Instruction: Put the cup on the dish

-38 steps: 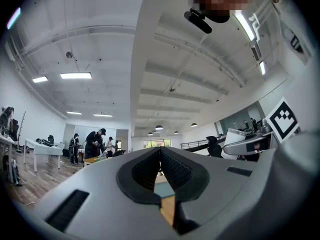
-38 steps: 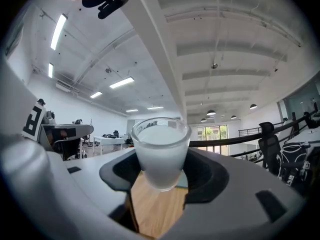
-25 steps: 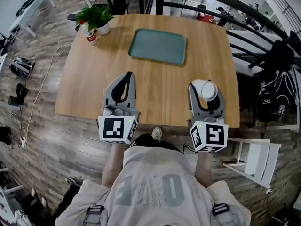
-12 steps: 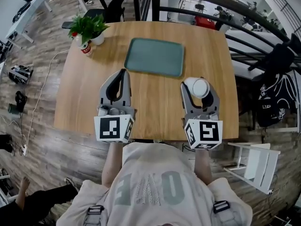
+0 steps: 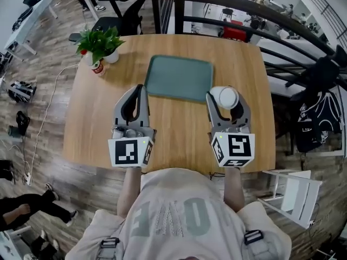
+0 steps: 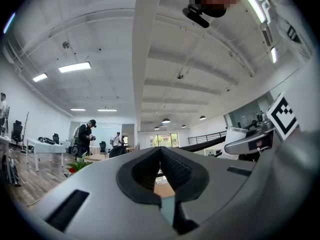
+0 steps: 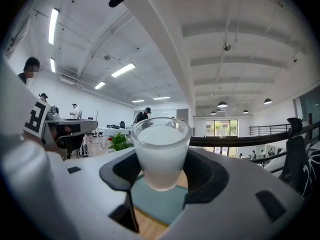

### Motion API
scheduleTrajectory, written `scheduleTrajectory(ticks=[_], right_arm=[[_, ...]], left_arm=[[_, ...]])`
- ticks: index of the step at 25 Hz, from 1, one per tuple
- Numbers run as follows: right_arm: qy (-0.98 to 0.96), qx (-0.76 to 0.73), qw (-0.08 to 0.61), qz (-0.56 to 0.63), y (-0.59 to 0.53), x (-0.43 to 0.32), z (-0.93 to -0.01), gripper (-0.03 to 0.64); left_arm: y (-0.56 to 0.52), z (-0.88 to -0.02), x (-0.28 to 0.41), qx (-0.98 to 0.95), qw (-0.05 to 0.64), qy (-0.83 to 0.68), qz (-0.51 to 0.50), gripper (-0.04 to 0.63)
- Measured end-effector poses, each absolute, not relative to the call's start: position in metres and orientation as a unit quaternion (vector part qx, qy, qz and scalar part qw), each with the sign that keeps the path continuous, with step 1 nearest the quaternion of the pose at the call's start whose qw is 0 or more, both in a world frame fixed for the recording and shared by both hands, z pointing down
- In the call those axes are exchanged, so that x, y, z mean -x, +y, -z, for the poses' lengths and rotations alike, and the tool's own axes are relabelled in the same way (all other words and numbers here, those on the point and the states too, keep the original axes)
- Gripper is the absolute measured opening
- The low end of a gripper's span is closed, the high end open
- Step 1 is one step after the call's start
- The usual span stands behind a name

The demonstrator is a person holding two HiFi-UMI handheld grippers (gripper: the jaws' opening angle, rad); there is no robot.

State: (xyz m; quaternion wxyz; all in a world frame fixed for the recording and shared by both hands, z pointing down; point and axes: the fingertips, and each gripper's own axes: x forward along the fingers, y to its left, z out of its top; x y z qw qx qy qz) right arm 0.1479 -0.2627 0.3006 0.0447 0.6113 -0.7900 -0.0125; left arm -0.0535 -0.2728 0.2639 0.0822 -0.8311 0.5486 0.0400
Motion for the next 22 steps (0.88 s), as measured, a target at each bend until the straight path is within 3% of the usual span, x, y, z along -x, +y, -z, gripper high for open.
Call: scheduleTrajectory(ticks=[8, 17, 22], right_arm=[[-0.801, -0.593, 0.076, -0.012, -0.303, -0.143, -0.328, 0.261], [-0.807, -0.570, 0.156, 0.012, -0.362, -0.137, -0.380, 0.261], [-0.804, -0.572, 0.159, -0.033, -0.404, -0.147, -0.421, 0.261]], left_arm=[[-0.282, -0.279, 0.051, 0.831, 0.075, 0.551, -0.018, 0.009], [-0.294, -0.296, 0.047, 0.833, 0.066, 0.550, 0.000, 0.009], [-0.309, -0.310, 0.044, 0.834, 0.064, 0.548, 0.016, 0.009]])
